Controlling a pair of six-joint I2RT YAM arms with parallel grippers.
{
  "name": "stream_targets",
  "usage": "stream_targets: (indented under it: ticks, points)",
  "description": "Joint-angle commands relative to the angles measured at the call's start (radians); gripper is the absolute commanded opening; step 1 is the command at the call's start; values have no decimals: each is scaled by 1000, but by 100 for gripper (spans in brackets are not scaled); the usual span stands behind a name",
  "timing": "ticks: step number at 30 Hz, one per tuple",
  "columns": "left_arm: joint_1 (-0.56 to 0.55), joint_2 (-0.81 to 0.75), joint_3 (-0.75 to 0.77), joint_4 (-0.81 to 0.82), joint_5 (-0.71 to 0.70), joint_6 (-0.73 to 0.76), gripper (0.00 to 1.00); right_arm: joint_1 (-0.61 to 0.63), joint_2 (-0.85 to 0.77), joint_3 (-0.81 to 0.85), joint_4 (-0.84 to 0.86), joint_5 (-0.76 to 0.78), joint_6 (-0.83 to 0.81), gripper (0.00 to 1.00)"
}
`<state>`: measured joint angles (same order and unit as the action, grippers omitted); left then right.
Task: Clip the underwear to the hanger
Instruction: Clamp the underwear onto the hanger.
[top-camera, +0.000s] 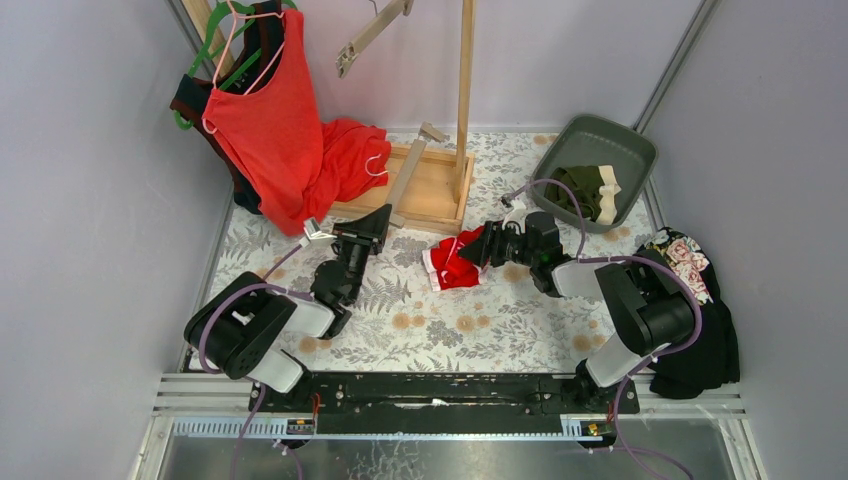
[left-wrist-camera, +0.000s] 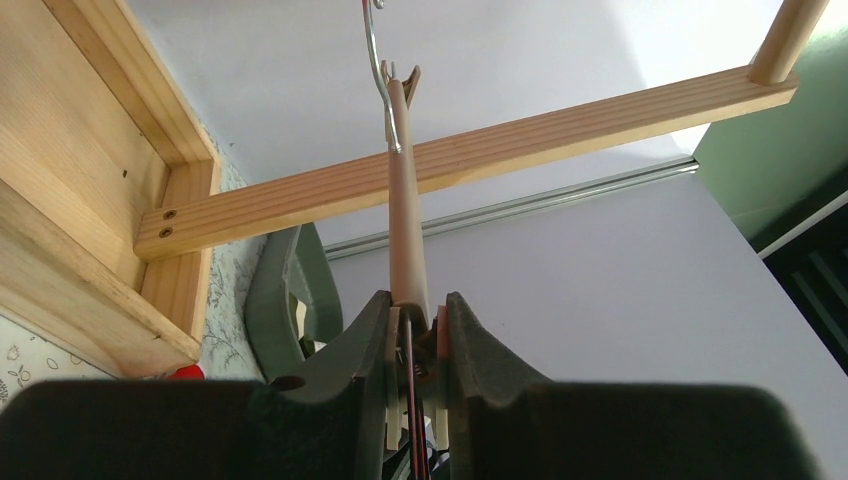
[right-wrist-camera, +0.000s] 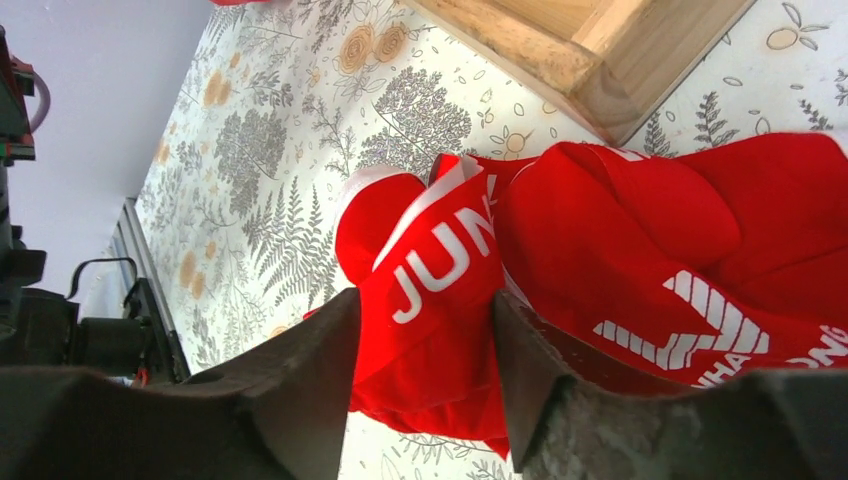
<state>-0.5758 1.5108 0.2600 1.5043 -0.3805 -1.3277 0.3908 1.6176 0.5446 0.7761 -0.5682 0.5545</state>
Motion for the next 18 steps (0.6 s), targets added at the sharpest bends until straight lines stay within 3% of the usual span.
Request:
stream_targets:
  ticks: [1, 5, 11, 14, 18]
  points:
    - [1, -13, -6, 48, 12, 4, 0, 6, -15, 20, -1, -3, -37, 63]
    - [1, -10, -5, 50, 13, -1, 0, 6, 14, 72, -27, -20, -49, 66]
    - [3, -11, -11, 54, 5, 4, 0, 6, 109, 87, 83, -58, -10, 63]
    - [2, -2, -11, 62, 5, 2, 0, 6, 166, 116, 110, -85, 8, 55]
    - [2, -5, -14, 67, 0, 8, 0, 6, 177, 95, 178, -84, 37, 34]
